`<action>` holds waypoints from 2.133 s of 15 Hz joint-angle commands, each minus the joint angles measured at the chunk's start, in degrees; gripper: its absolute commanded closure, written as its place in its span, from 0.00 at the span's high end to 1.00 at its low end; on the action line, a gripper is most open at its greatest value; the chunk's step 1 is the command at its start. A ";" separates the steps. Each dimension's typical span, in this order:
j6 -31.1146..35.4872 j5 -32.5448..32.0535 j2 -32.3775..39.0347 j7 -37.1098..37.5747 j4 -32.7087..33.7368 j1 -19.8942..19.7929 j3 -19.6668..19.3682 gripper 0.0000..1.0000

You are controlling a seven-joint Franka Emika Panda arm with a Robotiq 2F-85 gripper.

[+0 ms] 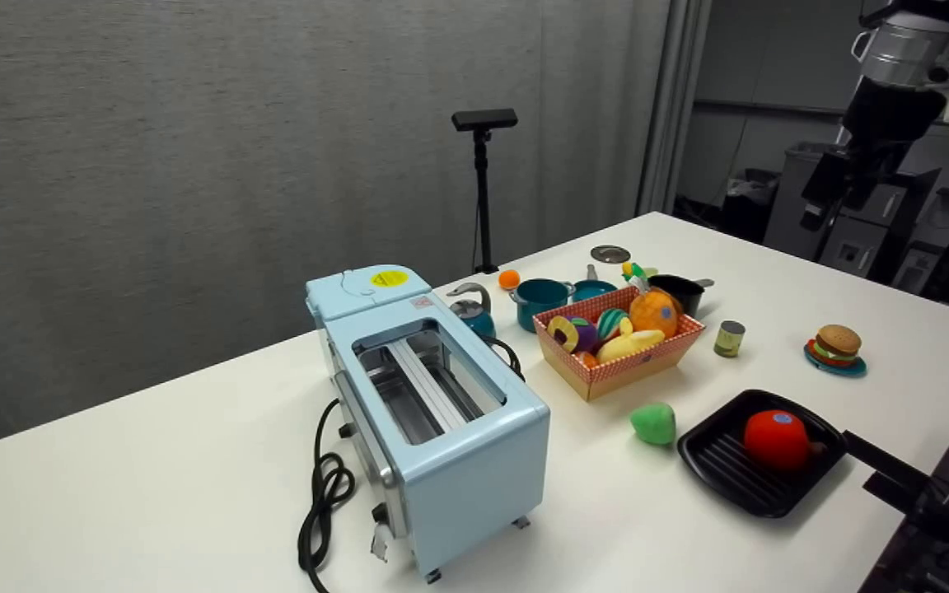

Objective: Take the pineapple plush toy from the box and put it on the oven tray

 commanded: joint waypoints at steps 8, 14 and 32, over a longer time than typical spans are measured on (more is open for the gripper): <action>-0.16 -0.14 -0.02 0.09 0.08 0.36 -0.36 1.00; -0.16 -0.14 -0.02 0.09 0.09 0.36 -0.36 1.00; -0.16 -0.27 1.09 0.16 1.40 0.45 -0.18 1.00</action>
